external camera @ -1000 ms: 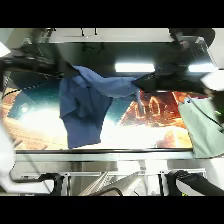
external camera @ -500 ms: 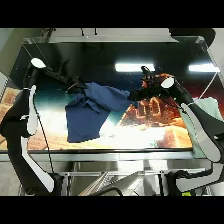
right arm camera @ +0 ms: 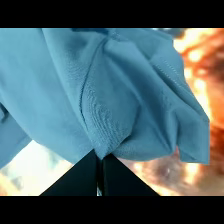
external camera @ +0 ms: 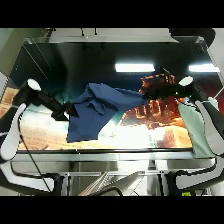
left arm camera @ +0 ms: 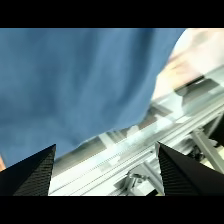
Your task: Fold the shirts.
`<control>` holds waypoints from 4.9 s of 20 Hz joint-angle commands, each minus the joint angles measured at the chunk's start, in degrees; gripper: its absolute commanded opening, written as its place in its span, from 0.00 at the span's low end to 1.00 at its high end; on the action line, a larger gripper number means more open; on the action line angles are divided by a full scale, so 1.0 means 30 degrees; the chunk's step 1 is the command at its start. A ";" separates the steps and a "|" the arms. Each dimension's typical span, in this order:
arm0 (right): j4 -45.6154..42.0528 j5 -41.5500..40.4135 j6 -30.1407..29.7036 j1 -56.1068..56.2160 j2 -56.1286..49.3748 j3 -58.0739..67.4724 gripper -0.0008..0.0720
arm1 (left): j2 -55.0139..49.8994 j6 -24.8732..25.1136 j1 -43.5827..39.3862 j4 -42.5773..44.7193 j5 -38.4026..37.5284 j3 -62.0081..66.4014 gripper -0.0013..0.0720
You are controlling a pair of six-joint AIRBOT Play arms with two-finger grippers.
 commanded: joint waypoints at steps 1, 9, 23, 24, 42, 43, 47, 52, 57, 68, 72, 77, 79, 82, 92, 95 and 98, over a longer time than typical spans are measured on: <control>-0.0080 0.1180 -0.0138 -0.0794 -0.0015 0.0007 0.03 | 0.2652 -0.0197 0.0095 0.1428 0.3643 -0.5916 0.96; -0.0590 0.1931 -0.0204 -0.0845 -0.0015 0.0007 0.03 | 0.2863 0.0226 0.2455 0.1355 0.6900 -0.7832 0.96; -0.0576 0.2018 -0.0182 -0.0845 -0.0015 0.0007 0.03 | 0.3585 0.2113 0.3628 0.0911 0.3082 -0.4014 0.96; -0.0576 0.2018 -0.0182 -0.0845 -0.0015 0.0007 0.03 | 0.3541 0.2280 0.3796 0.0889 0.3009 -0.4328 0.96; -0.0561 0.3024 -0.0124 -0.0845 -0.0015 0.0007 0.03 | -0.1239 0.3060 0.0758 0.0743 0.4189 -0.2521 0.04; -0.0561 0.3191 -0.0117 -0.0845 -0.0015 0.0007 0.03 | -0.1239 0.3016 0.0474 0.0729 0.4320 -0.1807 0.04; -0.0590 0.4335 0.0430 -0.1370 0.0379 0.0007 0.03 | -0.1239 0.2630 0.0474 0.1086 0.4000 0.2178 0.04; -0.0670 0.6717 0.0874 -0.3155 0.2521 -0.1800 0.03 | -0.1239 0.1661 0.2616 0.3483 0.3483 0.7577 0.04; -0.1056 0.7861 0.1603 -0.5457 0.4452 -0.4925 0.03 | -0.1253 0.2084 0.4320 0.3308 0.3373 1.0681 0.04; 0.1807 0.3417 0.1654 -0.4976 0.2681 -0.5705 0.03 | -0.7417 0.2703 0.1523 0.3257 0.4422 1.5679 0.04; 0.1807 0.3905 0.0787 -0.4867 0.2361 -0.5697 0.03 | -0.7555 0.2302 0.1195 0.3330 0.4102 1.5941 0.92; 0.0525 0.6069 0.0138 -0.5450 0.2368 -0.4983 0.59 | -0.5544 -0.0678 0.2157 0.3249 -0.1049 1.3500 0.92; -0.0984 0.6834 0.0481 -0.6127 0.2375 -0.4153 0.59 | -0.3701 -0.0984 0.2397 0.3249 -0.2667 0.9901 0.92; -0.1508 0.7482 0.0947 -0.7577 0.2499 -0.3599 0.59 | 0.0211 -0.0969 0.2069 0.3228 -0.1392 0.2346 0.92; -0.1785 0.5836 0.0874 -0.8109 0.2463 -0.4743 0.58 | 0.5005 0.1384 -0.0204 -0.0823 1.0105 -1.0688 0.92; -0.1770 0.5151 0.0874 -0.6812 0.1931 -0.5166 0.58 | 0.4998 0.1435 -0.0211 -0.1246 1.0652 -0.9865 0.92; -0.1581 0.4896 0.0867 -0.5610 0.0838 -0.5166 0.58 | 0.4991 0.2193 -0.0219 -0.3009 1.0768 -0.9515 0.92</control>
